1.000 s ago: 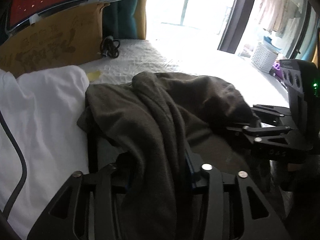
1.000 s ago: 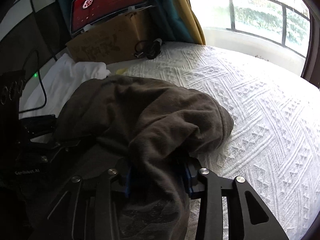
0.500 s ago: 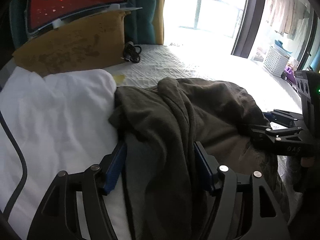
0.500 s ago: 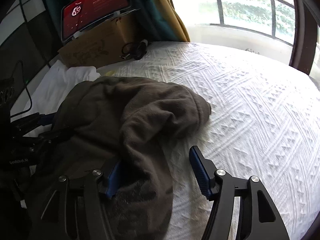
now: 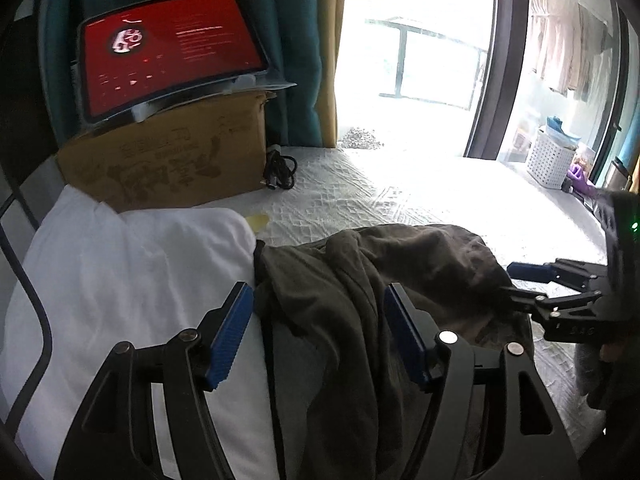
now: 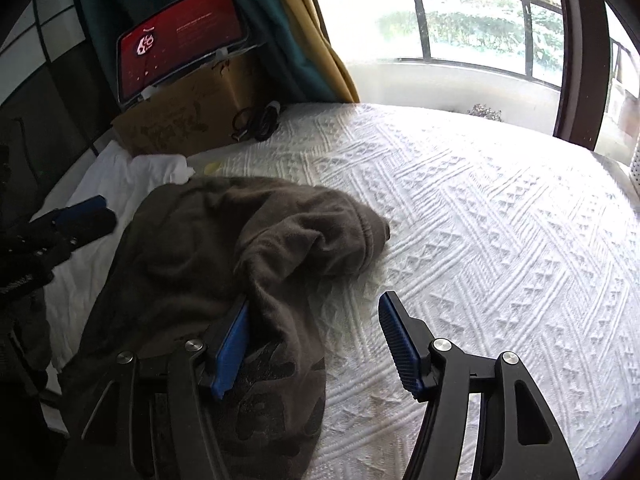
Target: Fold small clothes
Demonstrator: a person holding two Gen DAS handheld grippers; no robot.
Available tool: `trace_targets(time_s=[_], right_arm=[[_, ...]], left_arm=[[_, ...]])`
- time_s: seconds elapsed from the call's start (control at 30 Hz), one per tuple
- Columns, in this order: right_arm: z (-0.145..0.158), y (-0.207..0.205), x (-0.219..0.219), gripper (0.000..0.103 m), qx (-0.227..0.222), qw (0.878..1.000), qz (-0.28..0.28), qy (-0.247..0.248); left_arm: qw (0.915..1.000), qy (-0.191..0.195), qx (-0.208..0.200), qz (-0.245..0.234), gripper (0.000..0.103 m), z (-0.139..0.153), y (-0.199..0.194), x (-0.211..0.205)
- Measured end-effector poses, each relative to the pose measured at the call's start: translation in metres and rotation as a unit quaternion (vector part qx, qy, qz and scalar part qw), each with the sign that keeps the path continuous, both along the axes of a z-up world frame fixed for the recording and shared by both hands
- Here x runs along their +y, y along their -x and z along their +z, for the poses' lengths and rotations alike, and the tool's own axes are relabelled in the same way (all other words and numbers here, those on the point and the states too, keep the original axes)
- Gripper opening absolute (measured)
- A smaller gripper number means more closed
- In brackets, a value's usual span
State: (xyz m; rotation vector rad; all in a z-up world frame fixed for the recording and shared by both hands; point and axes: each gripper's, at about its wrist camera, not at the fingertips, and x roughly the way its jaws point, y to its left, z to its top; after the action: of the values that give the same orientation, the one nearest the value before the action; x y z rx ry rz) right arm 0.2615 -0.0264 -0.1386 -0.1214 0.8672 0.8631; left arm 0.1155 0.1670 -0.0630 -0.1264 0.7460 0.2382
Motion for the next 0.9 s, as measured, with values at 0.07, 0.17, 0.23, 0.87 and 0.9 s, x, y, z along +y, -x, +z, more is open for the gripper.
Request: trace_targets(time_s=[0.07,0.17,0.23,0.87,0.9], right_arm=[[0.003,-0.002,-0.001,0.065,-0.002,1.0,-0.002,-0.001],[0.009,-0.007,-0.001,0.065,-0.003,1.0,-0.008,-0.006],[0.013,-0.01,0.001,0.065,-0.006,1.0,-0.009,-0.008],[-0.007,-0.036,0.031,0.065,-0.005,1.0,-0.009,0.028],[-0.009,-0.036,0.032,0.065,-0.005,1.0,-0.009,0.03]], left_arm=[[0.9999,-0.002,0.009,-0.007,0.068,-0.003,-0.005,-0.001],[0.9994,-0.008,0.023,-0.023,0.068,-0.01,-0.016,-0.005],[0.999,-0.01,0.03,-0.032,0.068,-0.013,-0.021,-0.007],[0.996,-0.027,0.073,-0.043,0.068,-0.038,-0.05,0.008],[0.9961,-0.023,0.075,-0.041,0.068,-0.039,-0.05,0.01]])
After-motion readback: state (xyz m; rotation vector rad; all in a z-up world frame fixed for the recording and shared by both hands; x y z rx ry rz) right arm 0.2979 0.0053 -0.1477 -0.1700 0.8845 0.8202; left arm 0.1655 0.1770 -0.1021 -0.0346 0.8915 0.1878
